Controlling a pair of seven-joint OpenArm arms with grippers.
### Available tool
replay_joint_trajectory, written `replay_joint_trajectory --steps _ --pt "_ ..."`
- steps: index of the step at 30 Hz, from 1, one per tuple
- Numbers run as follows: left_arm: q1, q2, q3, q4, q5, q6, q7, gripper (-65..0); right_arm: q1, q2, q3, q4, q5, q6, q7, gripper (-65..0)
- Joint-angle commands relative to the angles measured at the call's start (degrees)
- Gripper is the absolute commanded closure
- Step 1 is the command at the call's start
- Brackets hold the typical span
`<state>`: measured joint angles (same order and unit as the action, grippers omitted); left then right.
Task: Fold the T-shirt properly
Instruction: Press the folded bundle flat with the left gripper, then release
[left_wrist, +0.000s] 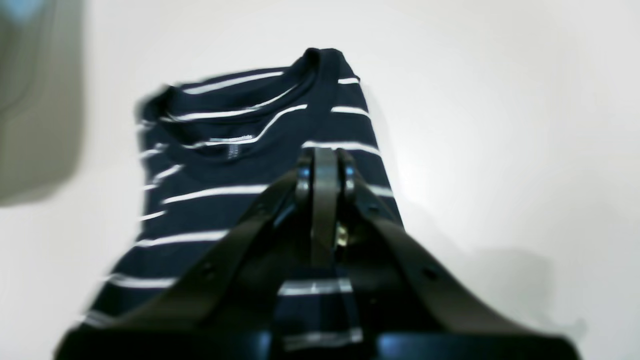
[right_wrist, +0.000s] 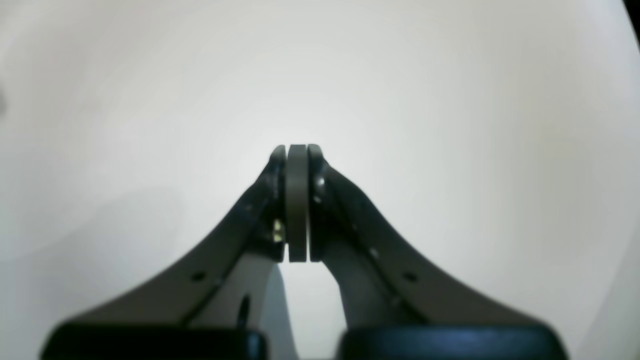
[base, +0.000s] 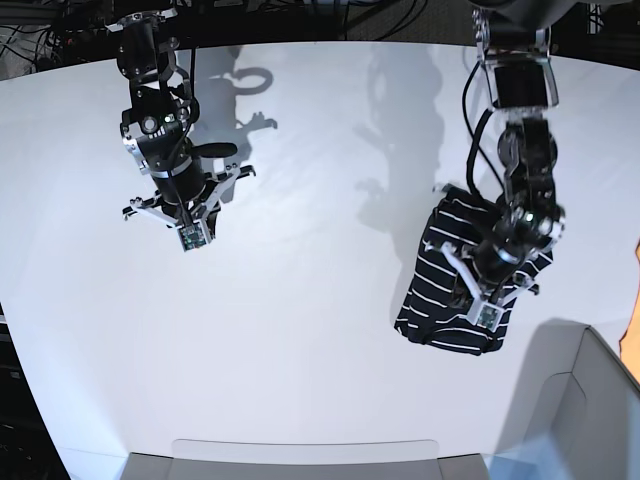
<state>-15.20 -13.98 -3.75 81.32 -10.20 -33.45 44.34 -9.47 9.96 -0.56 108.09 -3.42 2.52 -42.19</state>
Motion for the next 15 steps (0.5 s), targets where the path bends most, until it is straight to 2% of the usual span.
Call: replay_joint_trajectory --steps 1,7,9,11,15 --pt "-1.3 -0.7 -0.3 -0.8 -0.7 -0.2 -1.6 0.0 0.1 0.2 0.1 1.5 -0.1 0.0 1.3 0.0" --pt "-3.3 -0.6 -0.3 -17.6 -0.7 0.2 -2.0 0.0 -1.4 0.4 0.1 2.7 -0.1 0.0 1.3 0.0" --pt "-3.0 -0.7 -0.8 -19.5 -0.7 0.2 -2.1 0.0 -2.3 0.5 0.2 3.1 -0.1 0.0 1.4 0.0" --pt "-2.0 -0.4 -3.9 -17.1 -0.7 0.2 -1.7 0.0 -2.7 0.7 0.4 3.8 -0.1 0.1 1.4 0.0" --pt "1.9 1.7 -11.8 -3.4 -0.8 -0.1 -1.5 0.0 -2.9 1.0 0.1 5.1 0.8 0.1 1.3 0.0"
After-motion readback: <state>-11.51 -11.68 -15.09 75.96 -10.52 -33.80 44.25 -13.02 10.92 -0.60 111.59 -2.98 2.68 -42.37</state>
